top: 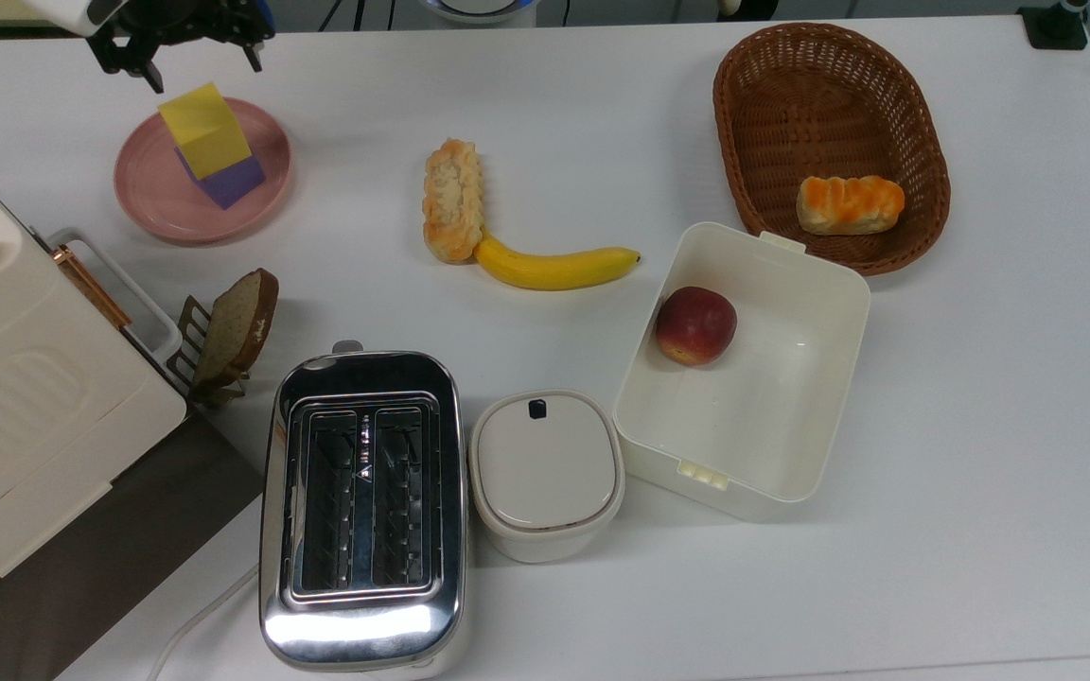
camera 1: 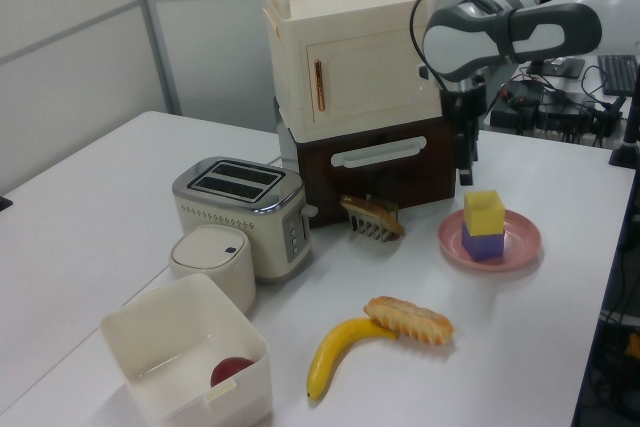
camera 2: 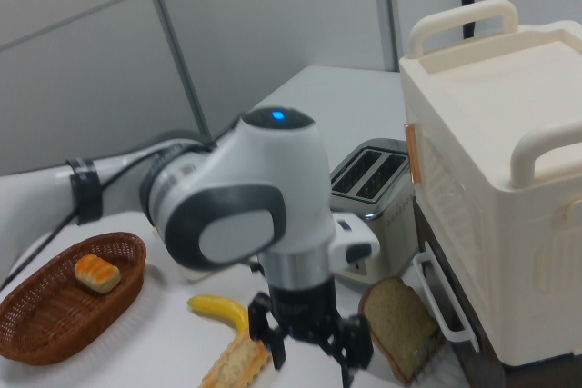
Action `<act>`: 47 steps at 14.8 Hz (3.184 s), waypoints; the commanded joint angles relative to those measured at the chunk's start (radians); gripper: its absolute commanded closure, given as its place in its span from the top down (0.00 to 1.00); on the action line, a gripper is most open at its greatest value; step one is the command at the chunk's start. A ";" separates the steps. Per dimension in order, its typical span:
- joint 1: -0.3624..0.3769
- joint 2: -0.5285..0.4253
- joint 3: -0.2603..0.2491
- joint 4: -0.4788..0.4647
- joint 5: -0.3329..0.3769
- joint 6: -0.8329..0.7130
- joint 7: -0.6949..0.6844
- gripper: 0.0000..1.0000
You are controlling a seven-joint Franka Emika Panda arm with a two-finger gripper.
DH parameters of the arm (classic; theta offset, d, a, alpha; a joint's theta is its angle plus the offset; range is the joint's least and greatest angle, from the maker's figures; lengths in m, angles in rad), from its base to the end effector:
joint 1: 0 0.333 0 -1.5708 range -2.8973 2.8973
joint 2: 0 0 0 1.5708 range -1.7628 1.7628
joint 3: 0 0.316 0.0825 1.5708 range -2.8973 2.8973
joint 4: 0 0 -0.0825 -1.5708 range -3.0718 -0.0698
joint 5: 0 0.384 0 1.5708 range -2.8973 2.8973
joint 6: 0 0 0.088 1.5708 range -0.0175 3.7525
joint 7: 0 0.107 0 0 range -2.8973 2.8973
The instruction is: Put the yellow cube on the table
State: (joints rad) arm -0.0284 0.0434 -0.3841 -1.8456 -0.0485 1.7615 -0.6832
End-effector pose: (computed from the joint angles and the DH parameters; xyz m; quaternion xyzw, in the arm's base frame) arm 0.5123 -0.2259 0.4879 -0.9877 -0.1403 0.0695 0.0054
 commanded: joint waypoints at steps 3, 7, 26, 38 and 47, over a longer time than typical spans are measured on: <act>0.041 0.001 -0.114 -0.142 -0.019 0.177 -0.157 1.00; 0.042 0.016 -0.119 -0.225 -0.065 0.291 -0.161 1.00; 0.128 -0.002 0.322 -0.075 -0.047 -0.060 0.548 0.02; 0.171 0.079 0.407 -0.067 -0.077 -0.008 0.755 1.00; 0.085 -0.045 0.360 0.106 -0.060 -0.158 0.735 1.00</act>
State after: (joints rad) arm 0.0934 0.0785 -0.0123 -1.7679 -0.1111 1.6483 0.0553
